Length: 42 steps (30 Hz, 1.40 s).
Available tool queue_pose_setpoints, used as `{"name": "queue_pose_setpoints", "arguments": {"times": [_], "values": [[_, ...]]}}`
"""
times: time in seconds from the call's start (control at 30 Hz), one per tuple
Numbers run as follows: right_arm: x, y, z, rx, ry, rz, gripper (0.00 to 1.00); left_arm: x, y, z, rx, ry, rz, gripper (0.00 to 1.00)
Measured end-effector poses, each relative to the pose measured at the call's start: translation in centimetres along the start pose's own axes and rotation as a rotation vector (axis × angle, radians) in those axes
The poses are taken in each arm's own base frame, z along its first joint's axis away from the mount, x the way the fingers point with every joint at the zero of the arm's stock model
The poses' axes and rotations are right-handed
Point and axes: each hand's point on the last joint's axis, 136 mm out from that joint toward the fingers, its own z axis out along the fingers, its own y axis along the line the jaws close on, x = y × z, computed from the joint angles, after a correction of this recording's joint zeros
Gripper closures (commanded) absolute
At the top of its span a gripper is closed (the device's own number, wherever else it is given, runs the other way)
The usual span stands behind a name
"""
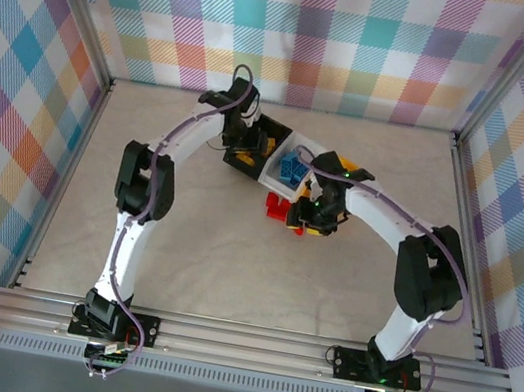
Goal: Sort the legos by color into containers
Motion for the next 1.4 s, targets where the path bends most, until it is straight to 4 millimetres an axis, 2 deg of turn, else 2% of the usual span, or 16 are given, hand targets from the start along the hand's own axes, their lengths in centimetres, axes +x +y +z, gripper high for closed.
{"name": "queue_pose_setpoints", "arguments": {"times": [0.07, 0.23, 0.33, 0.43, 0.6, 0.77, 0.9, 1.03, 1.2, 1.3, 1.4], "values": [[0.0, -0.5, 0.8, 0.026, 0.013, -0.018, 0.46, 0.9, -0.1, -1.8, 0.002, -0.002, 0.001, 0.41], [-0.8, -1.0, 2.0, 0.060, 0.020, -0.061, 0.47, 3.3, -0.5, -7.8, 0.021, -0.048, 0.012, 0.40], [-1.5, -1.1, 2.7, 0.073, 0.015, -0.075, 0.49, 4.8, -0.3, -9.9, 0.028, -0.070, 0.014, 0.39], [-2.2, -1.4, 3.5, 0.097, 0.012, -0.086, 0.52, 6.8, 0.3, -10.4, 0.019, -0.048, 0.007, 0.39], [-3.3, -1.5, 4.3, 0.132, 0.000, -0.102, 0.62, 8.8, 1.4, -9.5, -0.004, 0.002, -0.005, 0.39], [-3.8, -1.6, 4.5, 0.157, -0.015, -0.115, 0.73, 9.0, 1.6, -9.5, -0.007, 0.005, -0.009, 0.38], [-3.6, -1.4, 4.2, 0.170, -0.025, -0.121, 0.74, 8.9, 1.5, -9.7, -0.003, -0.002, -0.007, 0.38], [-2.5, -1.3, 2.2, 0.169, -0.044, -0.106, 0.74, 8.9, 1.4, -9.7, 0.002, -0.001, -0.003, 0.38], [-2.2, -0.1, -3.5, 0.141, -0.149, -0.097, 0.73, 9.6, 1.5, -9.2, 0.006, 0.017, 0.011, 0.38], [-3.2, 0.5, -6.6, 0.123, -0.214, -0.089, 0.73, 10.8, 1.5, -8.3, 0.004, 0.049, 0.027, 0.38], [-5.2, -0.2, -8.2, 0.120, -0.261, -0.051, 0.73, 12.2, 0.7, -7.4, 0.011, 0.080, 0.058, 0.38]]}}
